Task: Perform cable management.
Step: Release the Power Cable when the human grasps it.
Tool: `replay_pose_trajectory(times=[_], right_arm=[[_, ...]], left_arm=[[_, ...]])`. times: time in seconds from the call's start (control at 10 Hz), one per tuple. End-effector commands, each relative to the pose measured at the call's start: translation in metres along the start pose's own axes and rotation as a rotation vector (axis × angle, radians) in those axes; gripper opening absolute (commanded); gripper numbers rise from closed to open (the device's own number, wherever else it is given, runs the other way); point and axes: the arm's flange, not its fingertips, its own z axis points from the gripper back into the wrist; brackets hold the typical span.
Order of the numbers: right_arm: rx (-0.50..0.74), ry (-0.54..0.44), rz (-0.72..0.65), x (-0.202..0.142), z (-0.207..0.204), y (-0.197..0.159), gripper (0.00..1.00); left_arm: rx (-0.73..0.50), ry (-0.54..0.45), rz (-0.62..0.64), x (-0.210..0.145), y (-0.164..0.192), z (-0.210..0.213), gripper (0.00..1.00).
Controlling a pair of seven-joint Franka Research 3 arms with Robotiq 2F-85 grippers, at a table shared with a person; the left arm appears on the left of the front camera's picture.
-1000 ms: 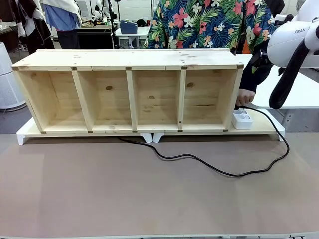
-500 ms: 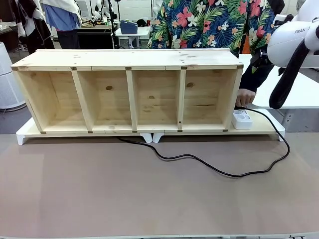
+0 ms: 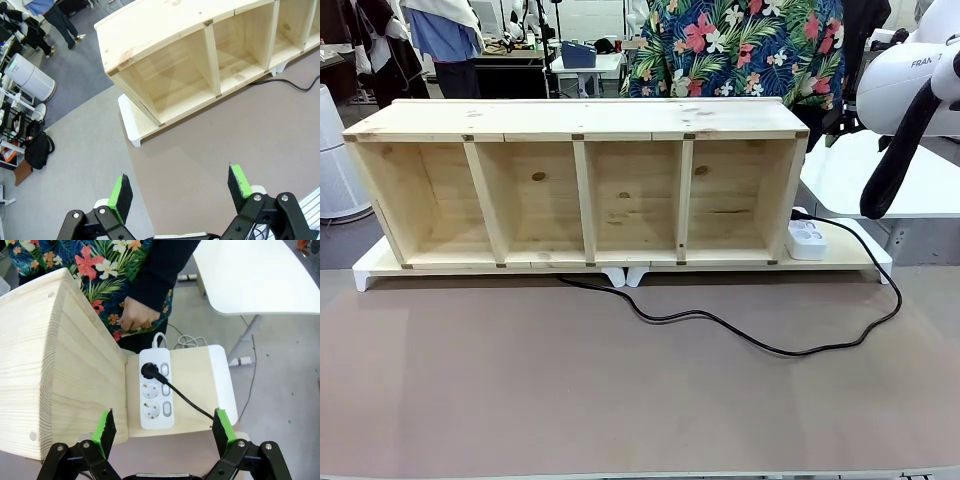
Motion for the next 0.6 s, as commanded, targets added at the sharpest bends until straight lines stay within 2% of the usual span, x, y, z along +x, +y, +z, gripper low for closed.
replay_pose_trajectory(times=[0.0, 0.5], right_arm=[[0.000, 0.005, -0.002, -0.0007, -0.0017, 0.0000, 1.00], [0.000, 0.005, -0.002, -0.0007, -0.0017, 0.0000, 1.00]], left_arm=[[0.005, -0.009, 0.015, 0.0026, 0.0000, -0.0018, 1.00], [0.005, -0.009, 0.015, 0.0026, 0.0000, -0.0018, 1.00]])
